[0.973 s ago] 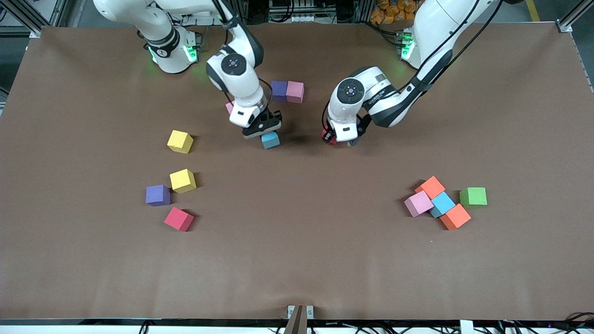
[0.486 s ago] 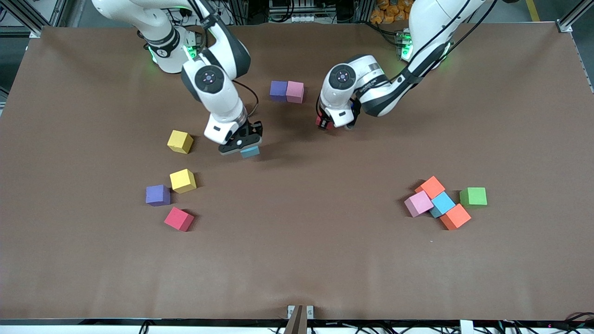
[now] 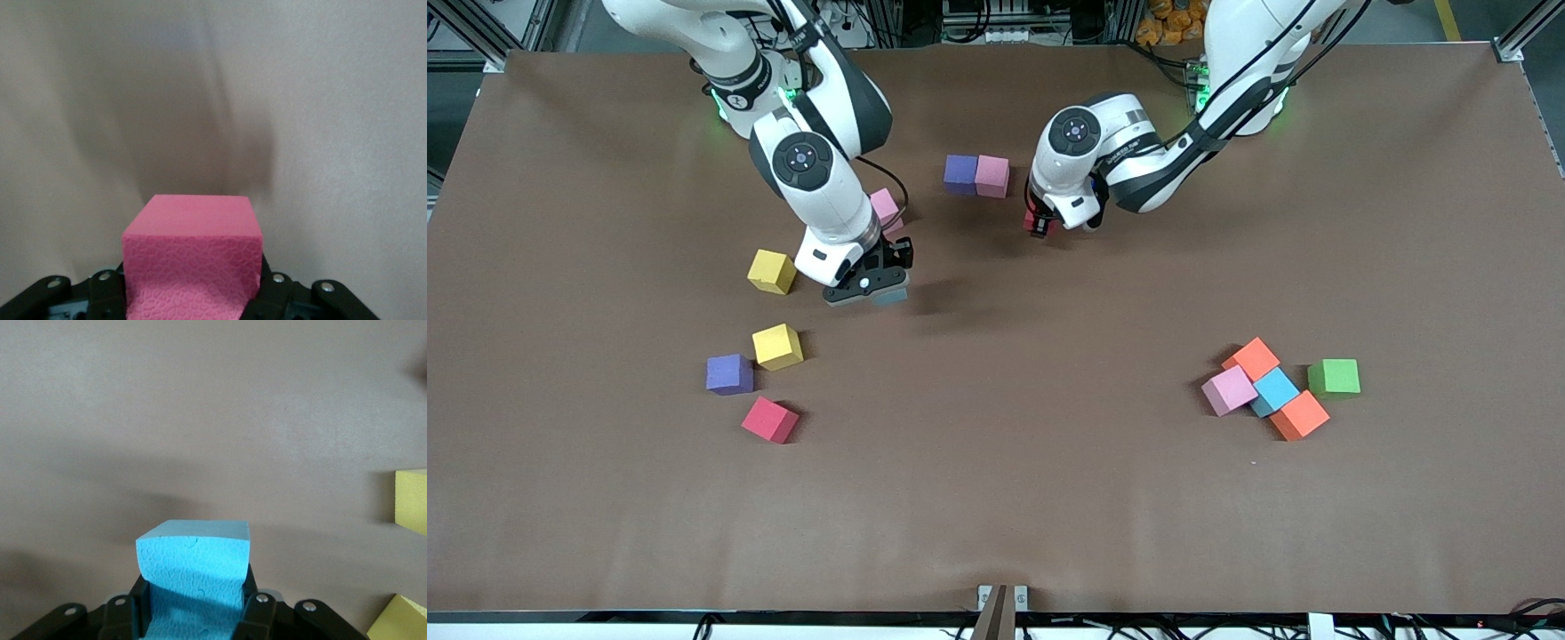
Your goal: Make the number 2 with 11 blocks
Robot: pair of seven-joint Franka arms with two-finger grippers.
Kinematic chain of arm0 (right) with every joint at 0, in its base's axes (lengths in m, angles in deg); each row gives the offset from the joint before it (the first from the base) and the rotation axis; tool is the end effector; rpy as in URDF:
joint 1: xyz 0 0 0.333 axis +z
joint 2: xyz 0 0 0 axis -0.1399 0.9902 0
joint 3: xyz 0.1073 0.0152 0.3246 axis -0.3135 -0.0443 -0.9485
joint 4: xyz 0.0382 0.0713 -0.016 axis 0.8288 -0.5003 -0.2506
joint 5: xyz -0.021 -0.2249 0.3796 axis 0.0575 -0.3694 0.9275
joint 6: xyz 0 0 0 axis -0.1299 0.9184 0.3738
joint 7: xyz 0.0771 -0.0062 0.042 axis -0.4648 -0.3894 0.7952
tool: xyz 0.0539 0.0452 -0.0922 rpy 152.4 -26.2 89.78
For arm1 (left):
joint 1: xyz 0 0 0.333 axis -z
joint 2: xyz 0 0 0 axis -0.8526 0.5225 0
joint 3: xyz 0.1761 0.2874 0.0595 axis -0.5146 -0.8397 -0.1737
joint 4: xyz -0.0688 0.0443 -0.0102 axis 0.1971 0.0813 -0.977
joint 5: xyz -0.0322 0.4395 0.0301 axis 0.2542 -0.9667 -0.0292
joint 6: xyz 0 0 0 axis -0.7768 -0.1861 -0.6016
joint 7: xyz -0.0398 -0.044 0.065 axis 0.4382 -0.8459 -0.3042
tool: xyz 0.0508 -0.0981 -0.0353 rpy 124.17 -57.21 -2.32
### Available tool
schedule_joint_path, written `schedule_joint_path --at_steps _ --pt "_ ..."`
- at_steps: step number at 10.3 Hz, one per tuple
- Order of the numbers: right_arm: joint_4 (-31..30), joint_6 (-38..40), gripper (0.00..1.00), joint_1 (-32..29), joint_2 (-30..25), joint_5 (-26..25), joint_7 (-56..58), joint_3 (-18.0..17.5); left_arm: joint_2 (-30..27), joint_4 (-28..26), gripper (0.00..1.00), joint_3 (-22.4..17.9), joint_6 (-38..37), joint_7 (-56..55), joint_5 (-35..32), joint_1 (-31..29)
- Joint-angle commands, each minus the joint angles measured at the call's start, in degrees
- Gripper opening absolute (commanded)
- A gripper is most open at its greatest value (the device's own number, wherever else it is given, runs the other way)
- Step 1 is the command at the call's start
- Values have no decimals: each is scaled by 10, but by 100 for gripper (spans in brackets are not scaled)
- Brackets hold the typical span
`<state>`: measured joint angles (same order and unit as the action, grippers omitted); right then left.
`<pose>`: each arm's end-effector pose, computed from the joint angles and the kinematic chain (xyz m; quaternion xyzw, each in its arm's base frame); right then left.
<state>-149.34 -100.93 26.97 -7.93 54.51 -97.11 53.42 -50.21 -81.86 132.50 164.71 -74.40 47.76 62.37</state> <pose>0.5061 0.3437 0.3123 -0.9916 -0.1238 0.0110 0.0349 0.3230 -0.4734 0.1864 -0.7786 -0.6178 0.1072 0.0237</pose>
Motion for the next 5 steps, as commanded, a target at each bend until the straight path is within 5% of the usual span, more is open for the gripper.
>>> schedule_joint_path --at_steps 1,5 --pt "-11 44 2 -5 -51 74 0 -5 -14 -14 0 5 14 -43 -15 9" --pt "-45 53 1 43 -104 89 -110 -8 -11 -14 0 4 13 -87 -8 28"
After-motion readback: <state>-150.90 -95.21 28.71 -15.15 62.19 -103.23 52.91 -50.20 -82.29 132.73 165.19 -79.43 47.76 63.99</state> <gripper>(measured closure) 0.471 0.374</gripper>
